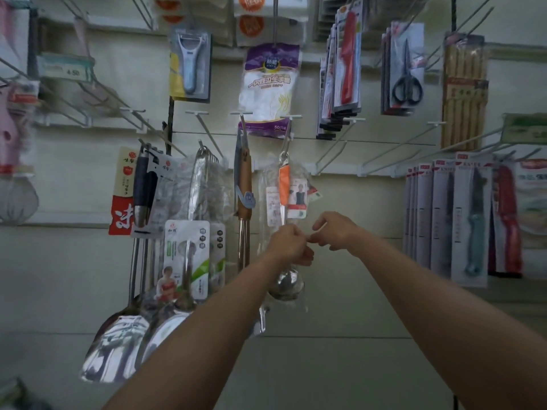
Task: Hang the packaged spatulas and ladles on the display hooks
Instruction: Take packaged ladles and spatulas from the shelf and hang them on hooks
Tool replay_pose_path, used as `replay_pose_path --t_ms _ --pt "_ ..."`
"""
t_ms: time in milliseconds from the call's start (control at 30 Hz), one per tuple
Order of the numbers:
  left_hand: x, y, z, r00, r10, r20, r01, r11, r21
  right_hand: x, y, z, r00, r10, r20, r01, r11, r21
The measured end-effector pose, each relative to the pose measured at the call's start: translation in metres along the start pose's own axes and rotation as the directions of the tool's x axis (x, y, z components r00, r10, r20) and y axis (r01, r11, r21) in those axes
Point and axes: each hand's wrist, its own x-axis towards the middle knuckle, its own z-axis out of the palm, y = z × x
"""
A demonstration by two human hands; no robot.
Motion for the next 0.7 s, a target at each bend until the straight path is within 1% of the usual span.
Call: replay_pose_path --t_ms 233,333,500,700 --pt "-0.031 -0.04 0.035 0.996 -0.06 0.073 0.066 0.995 -0.078 -0.027 0.047 0.036 0.998 0.067 -0.007 -0.067 0.996 0.06" --pt "-0.037 -0.072 0.046 0.989 -0.116 0.091 0.122 0.991 -0.061 -0.034 0.07 0.062 0.993 0.111 0.029 -0.112 0.993 0.042" --pt "-0.044 -0.136 0.055 0.963 -0.234 0.13 0.235 0.972 0.008 -0.038 0.1 0.111 0.978 0.161 0.13 -0.158 0.987 -0.03" --pt "-0.042 -0.197 0.056 0.934 -0.335 0.124 0.337 0.942 0.007 -0.035 0.127 0.163 0.955 0.198 0.221 -0.202 0.979 -0.007"
